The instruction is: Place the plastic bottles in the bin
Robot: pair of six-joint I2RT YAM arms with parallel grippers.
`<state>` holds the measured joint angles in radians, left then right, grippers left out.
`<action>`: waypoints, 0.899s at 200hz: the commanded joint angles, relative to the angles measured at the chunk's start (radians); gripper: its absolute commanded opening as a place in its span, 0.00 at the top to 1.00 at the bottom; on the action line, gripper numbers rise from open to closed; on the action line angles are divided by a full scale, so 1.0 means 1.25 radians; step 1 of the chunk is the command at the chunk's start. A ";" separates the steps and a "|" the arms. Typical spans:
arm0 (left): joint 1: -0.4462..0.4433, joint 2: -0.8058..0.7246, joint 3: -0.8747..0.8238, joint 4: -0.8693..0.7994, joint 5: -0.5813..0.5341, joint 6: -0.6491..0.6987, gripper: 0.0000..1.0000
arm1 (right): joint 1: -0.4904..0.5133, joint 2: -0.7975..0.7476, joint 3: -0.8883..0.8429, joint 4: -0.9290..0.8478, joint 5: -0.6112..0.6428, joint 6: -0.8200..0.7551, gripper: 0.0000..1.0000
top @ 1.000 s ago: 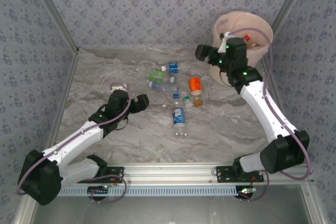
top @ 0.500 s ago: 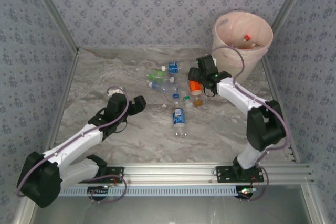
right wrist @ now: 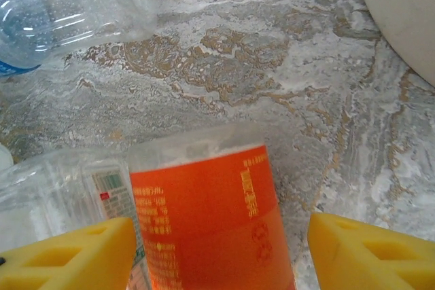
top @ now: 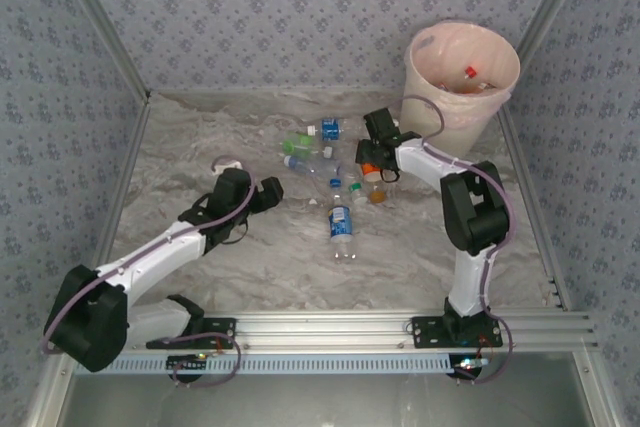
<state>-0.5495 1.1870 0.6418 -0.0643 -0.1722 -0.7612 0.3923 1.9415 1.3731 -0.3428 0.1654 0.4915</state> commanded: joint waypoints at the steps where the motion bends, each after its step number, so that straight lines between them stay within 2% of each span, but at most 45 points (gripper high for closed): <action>1: 0.007 0.015 0.036 -0.023 0.000 0.001 0.02 | -0.014 0.045 0.050 -0.053 -0.027 -0.032 0.30; 65: 0.011 0.022 0.049 -0.045 -0.013 -0.004 0.02 | -0.016 0.141 0.135 -0.118 -0.009 -0.033 0.28; 104: 0.011 0.033 0.061 -0.055 -0.002 -0.017 0.02 | -0.015 0.140 0.112 -0.089 0.007 -0.013 0.28; 140: 0.011 0.037 0.064 -0.056 0.006 -0.026 0.02 | 0.001 0.102 0.078 -0.051 0.044 -0.031 0.35; 180: 0.013 0.048 0.074 -0.060 0.005 -0.043 0.02 | 0.026 -0.004 0.006 0.033 0.095 -0.075 0.44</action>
<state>-0.5423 1.2316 0.6933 -0.1215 -0.1719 -0.7921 0.4049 2.0476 1.4239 -0.3714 0.2150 0.4366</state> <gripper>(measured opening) 0.980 0.601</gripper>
